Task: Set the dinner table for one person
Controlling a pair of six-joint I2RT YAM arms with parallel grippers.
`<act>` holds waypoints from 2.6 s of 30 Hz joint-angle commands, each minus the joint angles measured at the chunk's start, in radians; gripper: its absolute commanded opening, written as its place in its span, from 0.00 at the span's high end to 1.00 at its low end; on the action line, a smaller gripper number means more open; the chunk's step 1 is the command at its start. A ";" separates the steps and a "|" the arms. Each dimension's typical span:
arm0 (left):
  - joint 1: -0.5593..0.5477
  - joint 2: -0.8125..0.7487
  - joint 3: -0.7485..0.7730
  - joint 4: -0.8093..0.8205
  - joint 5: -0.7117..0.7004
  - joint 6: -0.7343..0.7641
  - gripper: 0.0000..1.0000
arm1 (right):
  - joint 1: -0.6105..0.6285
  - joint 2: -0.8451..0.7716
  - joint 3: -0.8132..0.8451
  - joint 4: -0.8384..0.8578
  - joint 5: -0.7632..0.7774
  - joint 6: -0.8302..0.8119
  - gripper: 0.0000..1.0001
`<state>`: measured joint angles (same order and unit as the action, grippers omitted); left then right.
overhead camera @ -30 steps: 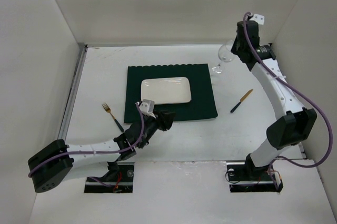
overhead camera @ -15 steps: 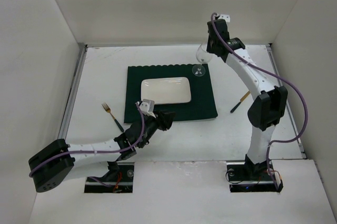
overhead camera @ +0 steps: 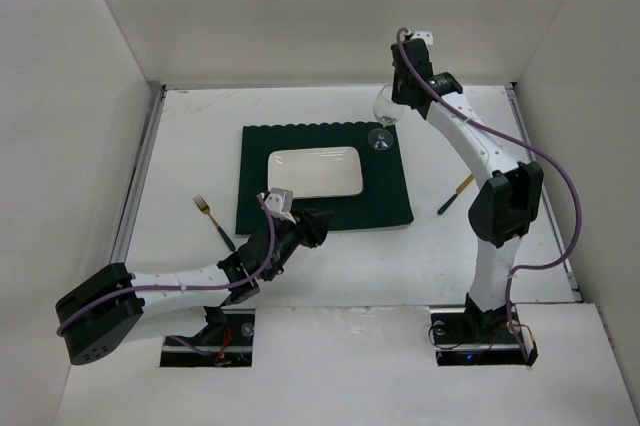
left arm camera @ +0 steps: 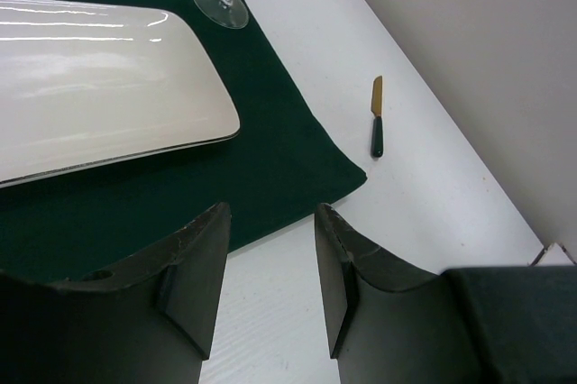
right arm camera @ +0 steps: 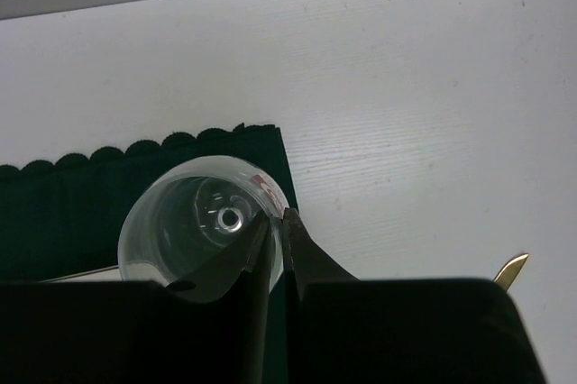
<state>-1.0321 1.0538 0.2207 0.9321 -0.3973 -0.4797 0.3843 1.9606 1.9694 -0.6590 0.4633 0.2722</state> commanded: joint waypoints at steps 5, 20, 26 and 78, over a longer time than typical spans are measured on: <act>0.004 0.003 0.003 0.071 -0.008 -0.005 0.60 | 0.020 0.012 0.042 0.071 0.023 -0.010 0.85; 0.004 0.005 0.005 0.071 -0.006 -0.010 0.60 | 0.035 0.049 0.079 0.062 0.026 -0.014 0.85; 0.004 0.003 0.003 0.071 -0.005 -0.011 0.60 | 0.037 0.060 0.040 0.076 0.026 -0.001 0.83; 0.037 0.009 0.003 0.056 0.012 -0.053 0.59 | -0.242 -0.490 -1.267 0.555 -0.048 0.345 0.64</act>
<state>-0.9993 1.0588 0.2207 0.9363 -0.3920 -0.5156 0.1566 1.4677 0.7048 -0.1738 0.4313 0.6277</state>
